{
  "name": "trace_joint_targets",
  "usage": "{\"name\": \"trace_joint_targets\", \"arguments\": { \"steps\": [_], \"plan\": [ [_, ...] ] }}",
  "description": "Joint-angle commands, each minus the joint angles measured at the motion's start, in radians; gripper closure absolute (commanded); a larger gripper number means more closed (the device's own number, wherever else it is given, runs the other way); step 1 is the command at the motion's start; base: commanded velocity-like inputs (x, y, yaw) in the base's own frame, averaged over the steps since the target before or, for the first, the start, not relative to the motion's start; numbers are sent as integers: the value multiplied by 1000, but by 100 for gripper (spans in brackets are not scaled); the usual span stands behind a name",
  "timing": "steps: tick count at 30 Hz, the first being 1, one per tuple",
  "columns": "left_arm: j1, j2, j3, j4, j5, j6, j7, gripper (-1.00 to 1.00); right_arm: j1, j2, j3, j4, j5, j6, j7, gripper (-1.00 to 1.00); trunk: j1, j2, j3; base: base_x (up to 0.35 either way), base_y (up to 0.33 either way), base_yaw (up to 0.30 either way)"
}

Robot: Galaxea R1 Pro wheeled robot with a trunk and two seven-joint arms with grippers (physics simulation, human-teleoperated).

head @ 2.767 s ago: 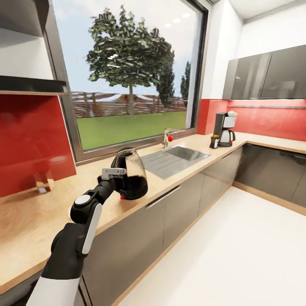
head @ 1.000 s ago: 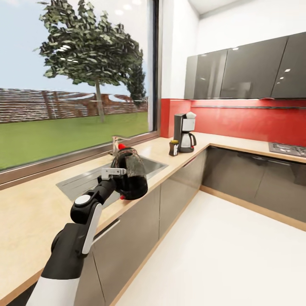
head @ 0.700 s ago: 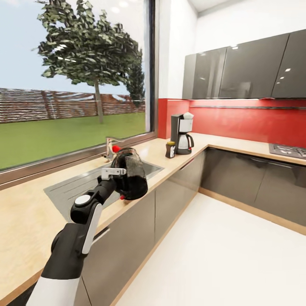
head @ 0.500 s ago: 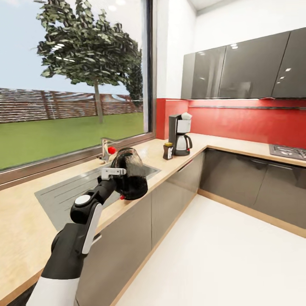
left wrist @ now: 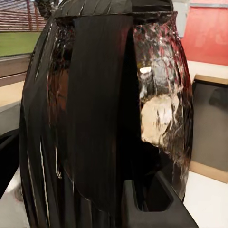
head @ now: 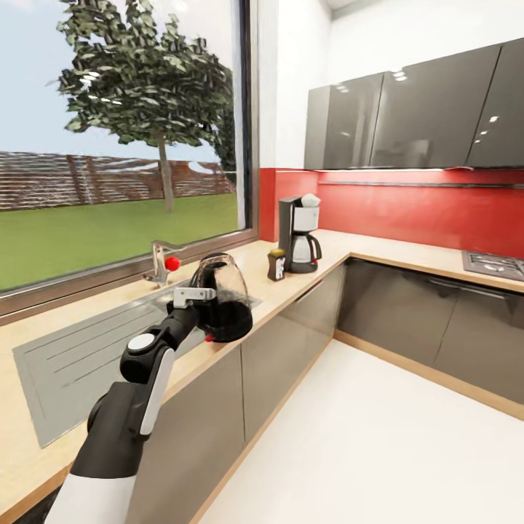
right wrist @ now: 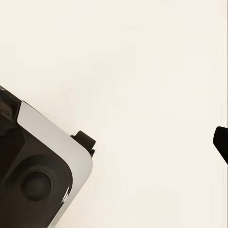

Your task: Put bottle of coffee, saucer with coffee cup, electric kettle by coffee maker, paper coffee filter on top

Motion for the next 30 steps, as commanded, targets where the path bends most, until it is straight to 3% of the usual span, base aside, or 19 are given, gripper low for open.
{"name": "trace_joint_targets", "arguments": {
  "steps": [1,30],
  "plan": [
    [-1,-1,1,-1,3,6,-3,100,0,0,-9,-1,2,-2,8,-100,0,-1,-1,264,-201,0],
    [-1,4,5,-1,3,6,-3,100,0,0,-9,-1,3,-3,8,-100,0,-1,-1,264,-201,0]
  ]
}}
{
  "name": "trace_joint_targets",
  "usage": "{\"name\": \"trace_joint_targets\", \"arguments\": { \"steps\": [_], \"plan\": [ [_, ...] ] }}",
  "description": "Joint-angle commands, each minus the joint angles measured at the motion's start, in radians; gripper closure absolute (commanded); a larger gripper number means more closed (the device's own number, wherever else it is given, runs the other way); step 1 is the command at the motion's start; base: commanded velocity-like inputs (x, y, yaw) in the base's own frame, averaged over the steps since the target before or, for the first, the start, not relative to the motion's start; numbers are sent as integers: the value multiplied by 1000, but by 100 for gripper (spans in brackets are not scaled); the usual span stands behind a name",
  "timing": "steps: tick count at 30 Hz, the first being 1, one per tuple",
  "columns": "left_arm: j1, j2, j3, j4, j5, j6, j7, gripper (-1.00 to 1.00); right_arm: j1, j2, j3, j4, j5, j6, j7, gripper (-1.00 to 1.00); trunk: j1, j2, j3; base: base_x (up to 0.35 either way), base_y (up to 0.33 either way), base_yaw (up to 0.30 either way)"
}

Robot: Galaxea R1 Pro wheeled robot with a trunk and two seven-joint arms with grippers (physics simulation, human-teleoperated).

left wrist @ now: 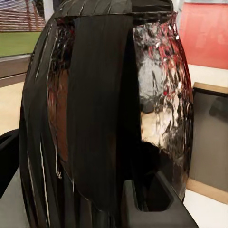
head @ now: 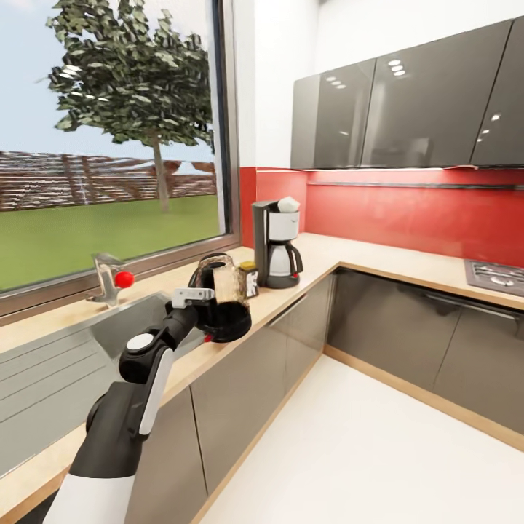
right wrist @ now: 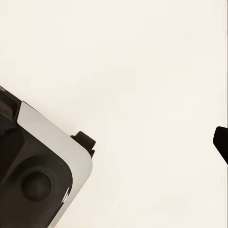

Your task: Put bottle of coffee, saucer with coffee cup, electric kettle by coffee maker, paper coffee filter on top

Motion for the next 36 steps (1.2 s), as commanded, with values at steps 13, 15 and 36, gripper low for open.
{"name": "trace_joint_targets", "arguments": {
  "steps": [13,15,36],
  "plan": [
    [-1,0,2,-1,3,6,-3,100,0,1,-9,-1,1,1,10,-100,0,-1,3,88,-109,24],
    [-1,0,2,-1,3,6,-3,100,0,1,-9,-1,1,1,10,-100,0,-1,5,2,-5,-121],
    [-1,1,2,0,3,6,-3,100,0,1,-9,-1,1,0,8,-100,0,-1,11,14,-93,-120]
  ]
}}
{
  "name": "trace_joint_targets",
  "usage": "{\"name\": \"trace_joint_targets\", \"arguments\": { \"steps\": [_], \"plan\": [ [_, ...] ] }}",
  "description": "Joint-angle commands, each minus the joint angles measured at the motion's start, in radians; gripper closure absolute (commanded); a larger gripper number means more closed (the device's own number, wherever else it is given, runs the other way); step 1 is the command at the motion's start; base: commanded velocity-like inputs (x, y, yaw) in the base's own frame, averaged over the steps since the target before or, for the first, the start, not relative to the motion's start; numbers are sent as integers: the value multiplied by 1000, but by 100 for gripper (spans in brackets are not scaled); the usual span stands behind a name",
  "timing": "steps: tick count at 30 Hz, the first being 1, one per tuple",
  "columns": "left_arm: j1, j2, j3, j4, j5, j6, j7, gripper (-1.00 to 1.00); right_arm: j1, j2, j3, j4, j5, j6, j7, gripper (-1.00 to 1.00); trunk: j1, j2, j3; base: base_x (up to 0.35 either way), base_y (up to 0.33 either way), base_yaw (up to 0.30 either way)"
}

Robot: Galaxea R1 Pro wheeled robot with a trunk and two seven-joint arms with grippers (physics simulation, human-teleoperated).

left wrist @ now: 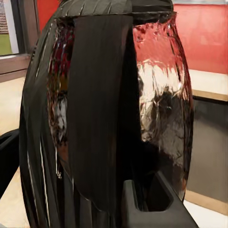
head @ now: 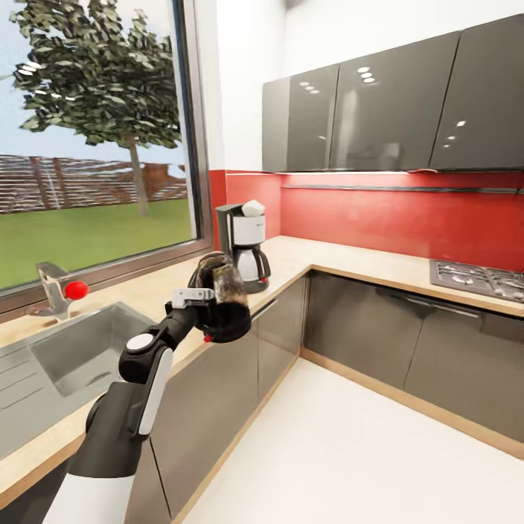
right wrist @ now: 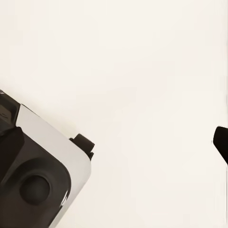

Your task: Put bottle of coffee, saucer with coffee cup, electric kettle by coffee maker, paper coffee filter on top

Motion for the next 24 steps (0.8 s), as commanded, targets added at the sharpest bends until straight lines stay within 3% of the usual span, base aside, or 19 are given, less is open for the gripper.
{"name": "trace_joint_targets", "arguments": {
  "steps": [1,13,24],
  "plan": [
    [-1,-1,1,-1,3,6,-3,100,0,0,-9,-1,2,-2,8,-100,0,-1,-1,198,-134,-26],
    [-1,0,1,0,2,6,-3,100,0,1,-7,-1,2,1,11,-100,0,-1,-1,245,-165,-5],
    [-1,0,3,0,3,6,-3,100,0,1,-9,-1,1,1,14,-100,0,-1,2,10,-7,-270]
  ]
}}
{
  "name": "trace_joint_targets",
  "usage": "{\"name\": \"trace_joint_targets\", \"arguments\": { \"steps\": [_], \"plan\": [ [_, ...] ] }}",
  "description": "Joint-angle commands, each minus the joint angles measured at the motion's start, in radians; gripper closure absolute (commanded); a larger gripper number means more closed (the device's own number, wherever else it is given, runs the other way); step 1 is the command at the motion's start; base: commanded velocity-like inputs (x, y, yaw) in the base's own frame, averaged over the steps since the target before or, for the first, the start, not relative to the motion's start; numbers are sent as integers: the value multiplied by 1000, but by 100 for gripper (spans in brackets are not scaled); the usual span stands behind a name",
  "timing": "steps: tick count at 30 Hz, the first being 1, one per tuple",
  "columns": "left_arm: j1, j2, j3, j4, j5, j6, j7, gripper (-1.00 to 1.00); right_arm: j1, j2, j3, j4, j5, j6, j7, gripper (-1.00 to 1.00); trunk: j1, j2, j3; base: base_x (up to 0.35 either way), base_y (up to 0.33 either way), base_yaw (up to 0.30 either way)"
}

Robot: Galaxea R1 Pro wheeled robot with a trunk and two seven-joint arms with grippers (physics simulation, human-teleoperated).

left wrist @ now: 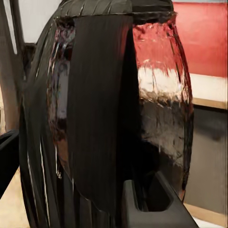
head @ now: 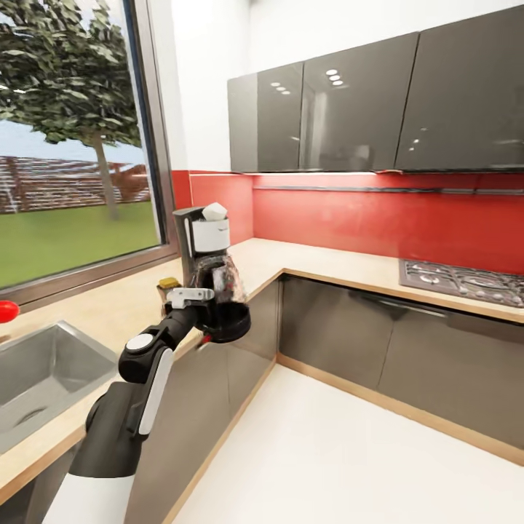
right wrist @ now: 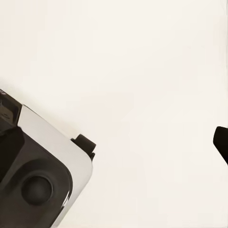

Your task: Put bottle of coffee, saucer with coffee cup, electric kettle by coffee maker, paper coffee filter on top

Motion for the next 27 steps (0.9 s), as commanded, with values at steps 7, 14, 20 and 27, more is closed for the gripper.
{"name": "trace_joint_targets", "arguments": {
  "steps": [7,14,20,27],
  "plan": [
    [-1,0,1,-2,2,6,-3,100,-1,0,-8,0,3,-2,8,-100,0,-1,2,1,-1,-278],
    [-1,0,0,-2,1,6,-2,100,-1,0,-8,0,4,-2,6,-100,0,-1,4,134,-104,-192],
    [-1,0,0,-2,1,6,-3,100,-1,0,-9,0,4,-4,3,-100,0,-1,5,247,-185,-27],
    [-1,0,0,-1,1,6,-2,100,-1,1,-6,0,4,-2,5,-100,0,-1,5,278,-196,-2]
  ]
}}
